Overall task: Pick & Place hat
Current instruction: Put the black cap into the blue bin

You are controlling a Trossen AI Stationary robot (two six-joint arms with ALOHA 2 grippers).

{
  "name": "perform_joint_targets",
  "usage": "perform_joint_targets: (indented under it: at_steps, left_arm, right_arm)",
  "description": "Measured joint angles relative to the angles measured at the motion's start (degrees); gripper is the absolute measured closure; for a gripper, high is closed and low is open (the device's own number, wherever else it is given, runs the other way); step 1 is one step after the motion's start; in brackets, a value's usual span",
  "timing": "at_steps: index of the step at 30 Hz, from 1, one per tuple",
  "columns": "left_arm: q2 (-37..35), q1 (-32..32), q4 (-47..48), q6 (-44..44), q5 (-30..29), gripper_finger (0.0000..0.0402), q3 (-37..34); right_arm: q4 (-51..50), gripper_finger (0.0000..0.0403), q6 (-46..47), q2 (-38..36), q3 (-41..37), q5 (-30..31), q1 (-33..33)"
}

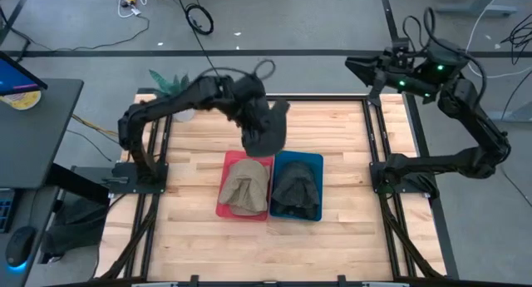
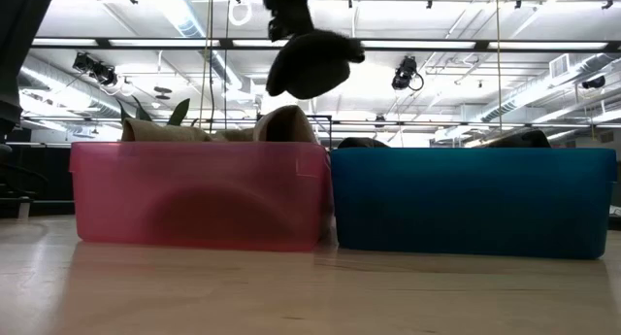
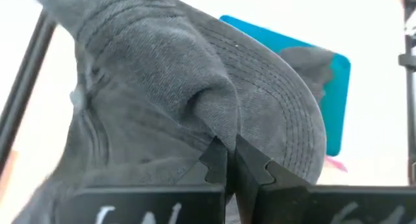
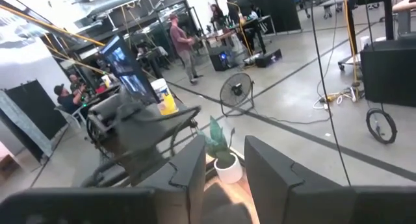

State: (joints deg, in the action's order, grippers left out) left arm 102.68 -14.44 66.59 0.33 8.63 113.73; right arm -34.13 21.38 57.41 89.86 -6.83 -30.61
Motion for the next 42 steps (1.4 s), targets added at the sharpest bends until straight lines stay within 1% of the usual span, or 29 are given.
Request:
perform_joint_targets:
  at_steps: [8,14,16,19,22,25,29,31,33,35,37,42]
  left_arm:
    - [3.3,8.8,-7.0,-10.7,-0.7,0.0395,0.0]
    - [6.0,13.8,-12.8,-16.2,-1.0,0.0395,0.0]
    - [6.9,14.9,-13.1,-17.1,-0.9,0.0395,0.0]
    - [8.1,15.6,-14.9,-17.8,-1.1,0.0395,0.0]
    - [9.7,15.8,-18.1,-18.6,-1.0,0.0395,0.0]
    - [11.5,15.8,-19.9,-19.6,-0.1,0.0395,0.0]
    - [13.7,15.8,-20.3,-20.0,0.3,0.0395,0.1]
    - [14.5,15.8,-19.6,-20.8,1.5,0.0395,-0.1]
    - [15.5,15.8,-21.4,-21.0,1.9,0.0395,0.2]
    - [16.3,15.8,-19.3,-21.2,2.3,0.0395,0.0]
    - [17.5,15.8,-21.1,-21.2,3.4,0.0395,0.0]
    - [20.4,15.7,-19.6,-21.7,6.9,0.0395,0.0]
  right_arm:
    - [-4.0,0.0292,0.0,-1.6,0.0,-0.2,0.1]
    - [-4.1,0.0292,0.1,-1.8,0.0,-2.2,0.1]
    - [-4.1,0.0292,0.2,-1.8,0.0,-2.3,0.1]
    - [-4.1,0.0292,0.3,-1.8,0.0,-2.8,0.1]
    - [-4.4,0.0292,0.7,-1.9,0.0,-4.6,0.1]
    - [-4.7,0.0292,1.4,-2.0,0.0,-4.8,0.1]
    - [-5.3,0.0292,1.7,-2.4,0.0,-4.8,0.2]
    - [-5.3,0.0292,1.5,-2.5,0.0,-4.8,0.2]
    - [-6.0,0.0292,1.1,-2.7,0.0,-4.8,0.2]
    - [-6.2,0.0292,0.6,-2.7,0.0,-4.7,0.2]
    - [-6.5,0.0292,0.5,-2.7,0.0,-4.7,0.2]
    - [-6.4,0.0292,0.2,-2.7,0.0,-4.7,0.2]
